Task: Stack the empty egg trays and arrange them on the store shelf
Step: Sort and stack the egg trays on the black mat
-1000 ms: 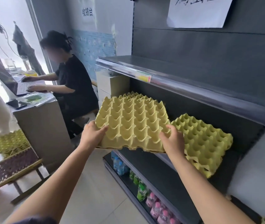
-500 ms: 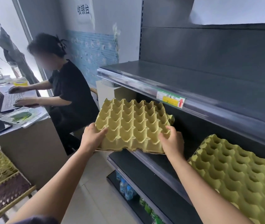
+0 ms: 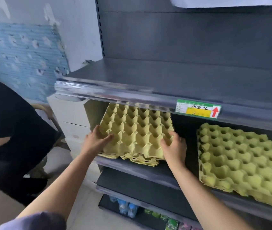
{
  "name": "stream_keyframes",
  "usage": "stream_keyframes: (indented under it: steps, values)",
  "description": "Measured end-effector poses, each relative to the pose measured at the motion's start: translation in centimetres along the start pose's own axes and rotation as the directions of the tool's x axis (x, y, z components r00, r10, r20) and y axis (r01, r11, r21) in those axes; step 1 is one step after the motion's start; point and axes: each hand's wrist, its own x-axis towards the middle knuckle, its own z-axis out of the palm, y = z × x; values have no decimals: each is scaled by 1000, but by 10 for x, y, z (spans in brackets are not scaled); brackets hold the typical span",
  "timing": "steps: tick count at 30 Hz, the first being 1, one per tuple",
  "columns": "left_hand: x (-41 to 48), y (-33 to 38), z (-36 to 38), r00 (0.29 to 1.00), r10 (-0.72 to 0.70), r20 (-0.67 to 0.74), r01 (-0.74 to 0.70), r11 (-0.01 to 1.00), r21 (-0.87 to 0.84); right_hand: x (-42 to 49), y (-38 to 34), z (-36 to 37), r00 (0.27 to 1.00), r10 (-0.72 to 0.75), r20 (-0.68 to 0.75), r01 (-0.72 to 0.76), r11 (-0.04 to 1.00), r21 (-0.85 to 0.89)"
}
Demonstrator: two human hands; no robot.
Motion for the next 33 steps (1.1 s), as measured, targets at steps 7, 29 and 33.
stream_keyframes:
  steps: [7, 29, 33]
  values:
    - [48, -10, 0, 999, 47, 11, -48, 994, 103, -11, -15, 37, 993, 78, -90, -84, 994, -65]
    - [62, -26, 8, 995, 11, 99, -40, 955, 294, -1, -20, 59, 992, 113, 47, -86, 917, -390]
    - [43, -4, 3, 966, 260, 2, -233, 862, 450, -3, -27, 42, 993, -68, 93, 109, 819, -564]
